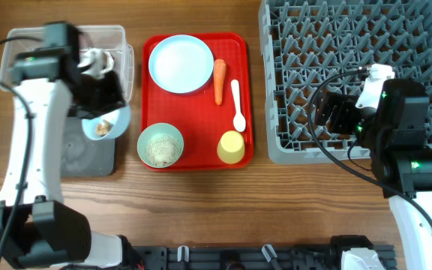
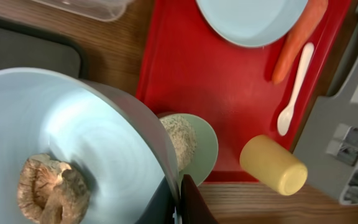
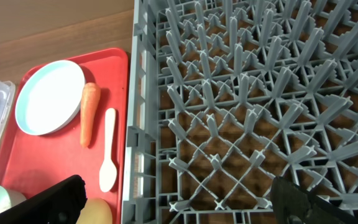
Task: Sort waste into correct bins and load items into the dishwasher rack
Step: 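Tip the blue bowl over the black tray to dump the mushroom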
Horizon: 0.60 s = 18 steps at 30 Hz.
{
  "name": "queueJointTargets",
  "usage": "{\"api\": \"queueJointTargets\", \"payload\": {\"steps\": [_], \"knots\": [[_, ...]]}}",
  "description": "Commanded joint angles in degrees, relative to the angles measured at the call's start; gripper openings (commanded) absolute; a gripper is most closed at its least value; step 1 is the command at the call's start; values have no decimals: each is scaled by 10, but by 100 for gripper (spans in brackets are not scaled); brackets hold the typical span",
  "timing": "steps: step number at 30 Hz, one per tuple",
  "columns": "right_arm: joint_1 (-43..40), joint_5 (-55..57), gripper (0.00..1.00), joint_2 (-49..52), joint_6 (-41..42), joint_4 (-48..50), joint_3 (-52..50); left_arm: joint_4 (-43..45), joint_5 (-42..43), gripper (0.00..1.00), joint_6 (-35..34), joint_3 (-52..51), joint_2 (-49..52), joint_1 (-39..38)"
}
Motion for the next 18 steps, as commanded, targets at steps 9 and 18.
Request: {"api": "queueJointTargets", "payload": {"steps": [9,18], "knots": [[0,7,97,5,8,1,10,113,375,4,160,-189,-14,241],[0,7,97,18,8,-1,10,220,596,4,165,-301,-14,399]]}}
